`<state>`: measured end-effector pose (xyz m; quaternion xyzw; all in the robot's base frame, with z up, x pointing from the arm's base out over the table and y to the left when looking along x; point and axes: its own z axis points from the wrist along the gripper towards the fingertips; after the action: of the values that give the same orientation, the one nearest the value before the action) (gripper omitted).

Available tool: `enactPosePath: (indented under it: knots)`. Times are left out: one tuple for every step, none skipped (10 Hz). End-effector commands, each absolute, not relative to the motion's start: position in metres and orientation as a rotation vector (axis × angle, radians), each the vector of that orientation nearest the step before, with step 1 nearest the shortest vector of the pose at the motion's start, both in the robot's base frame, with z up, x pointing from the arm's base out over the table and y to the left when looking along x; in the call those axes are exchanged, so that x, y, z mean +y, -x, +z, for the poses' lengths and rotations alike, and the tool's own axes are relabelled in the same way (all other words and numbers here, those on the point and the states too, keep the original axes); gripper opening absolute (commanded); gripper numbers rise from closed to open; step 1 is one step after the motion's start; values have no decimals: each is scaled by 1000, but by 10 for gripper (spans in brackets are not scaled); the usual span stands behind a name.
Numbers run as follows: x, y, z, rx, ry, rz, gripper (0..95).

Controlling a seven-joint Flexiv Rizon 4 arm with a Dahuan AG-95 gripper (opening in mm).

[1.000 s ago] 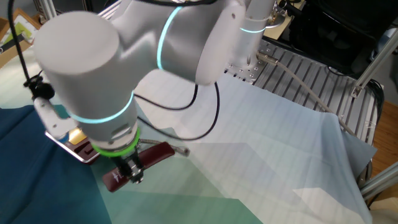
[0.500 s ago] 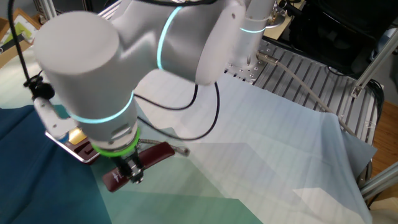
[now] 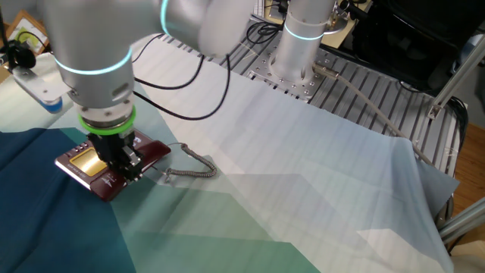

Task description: Place the handset of the telephone on the corresponding phone cradle

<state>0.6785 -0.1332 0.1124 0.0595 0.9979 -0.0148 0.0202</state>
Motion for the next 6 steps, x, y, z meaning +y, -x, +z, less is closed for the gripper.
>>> enactPosePath:
  knots:
    - [-140,-677,110,3100,-185,-46,0]
    - [-142,-677,109,3099,-189,-45,0]
    - [-150,-675,106,3101,-193,-41,0]
    - [-154,-674,103,3106,-193,-39,0]
    - [-157,-672,99,3112,-187,-32,0]
    - [-156,-669,97,3120,-193,-19,0]
